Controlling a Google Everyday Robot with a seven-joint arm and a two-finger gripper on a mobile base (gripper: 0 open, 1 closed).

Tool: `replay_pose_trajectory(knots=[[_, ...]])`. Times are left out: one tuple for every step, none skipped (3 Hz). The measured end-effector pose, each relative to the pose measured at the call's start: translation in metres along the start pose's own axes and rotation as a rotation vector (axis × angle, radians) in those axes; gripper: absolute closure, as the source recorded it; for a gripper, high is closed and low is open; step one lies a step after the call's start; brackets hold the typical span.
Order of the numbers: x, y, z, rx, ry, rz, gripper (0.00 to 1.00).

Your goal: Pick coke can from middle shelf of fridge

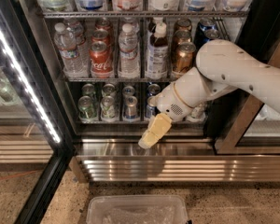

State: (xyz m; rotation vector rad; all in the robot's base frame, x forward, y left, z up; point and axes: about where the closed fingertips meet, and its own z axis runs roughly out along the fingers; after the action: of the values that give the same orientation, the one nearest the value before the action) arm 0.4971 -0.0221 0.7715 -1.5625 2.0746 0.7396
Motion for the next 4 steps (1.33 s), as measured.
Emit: replay_pose_trajectory(knots=[[0.000, 0.000, 0.000, 0.000, 0.000, 0.000, 0.00], [-0.013, -0.005, 0.009, 0.012, -0.079, -0.018, 0.00], [-0.043, -0.031, 0.013, 0.052, -0.199, -0.057, 0.00], [-0.071, -0.060, 0.006, 0.111, -0.312, -0.082, 0.00]])
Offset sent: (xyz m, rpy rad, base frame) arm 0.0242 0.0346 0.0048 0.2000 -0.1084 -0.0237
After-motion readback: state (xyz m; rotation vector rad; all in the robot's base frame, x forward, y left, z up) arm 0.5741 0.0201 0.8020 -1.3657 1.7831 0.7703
